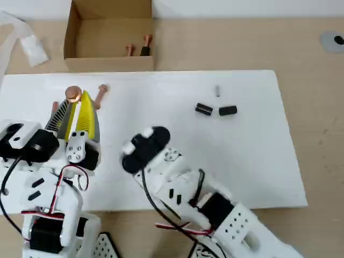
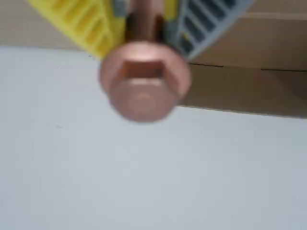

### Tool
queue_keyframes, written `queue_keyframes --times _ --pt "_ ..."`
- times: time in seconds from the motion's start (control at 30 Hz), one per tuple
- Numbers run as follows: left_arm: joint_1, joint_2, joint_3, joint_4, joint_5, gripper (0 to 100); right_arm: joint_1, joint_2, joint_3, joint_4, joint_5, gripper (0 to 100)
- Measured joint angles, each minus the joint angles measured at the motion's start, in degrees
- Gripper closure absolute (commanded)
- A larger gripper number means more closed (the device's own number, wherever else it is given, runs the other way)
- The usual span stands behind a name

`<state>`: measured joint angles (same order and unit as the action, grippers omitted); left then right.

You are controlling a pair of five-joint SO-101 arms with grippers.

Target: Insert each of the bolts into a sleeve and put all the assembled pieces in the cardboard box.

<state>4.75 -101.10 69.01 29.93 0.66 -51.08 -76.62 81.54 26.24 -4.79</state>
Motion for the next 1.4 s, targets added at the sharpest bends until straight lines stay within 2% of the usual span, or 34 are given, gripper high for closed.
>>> queue_keyframes --times 0.17,0.33,0.53,0.67,1.07,1.4 --pt "0.0 0.0 -2.37 0.0 2.55 99 0.0 -6.07 8.09 -11.6 4.04 98.9" --pt "0.62 0.0 -6.86 3.52 5.45 99 0.0 -11.08 13.01 -17.41 4.57 98.9" --pt "10.2 0.0 -8.62 7.65 5.98 99 0.0 -16.44 14.95 -22.07 4.57 98.9" --pt "14.24 3.08 -9.14 7.74 5.98 99 0.0 -19.43 15.47 -22.68 4.57 98.9" --pt "14.95 12.31 -15.82 8.26 6.07 99 0.0 -21.8 15.82 -22.68 4.66 98.9" --pt "14.95 12.22 -23.47 20.57 6.15 99 0.0 -21.8 15.82 -21.71 4.66 98.9"
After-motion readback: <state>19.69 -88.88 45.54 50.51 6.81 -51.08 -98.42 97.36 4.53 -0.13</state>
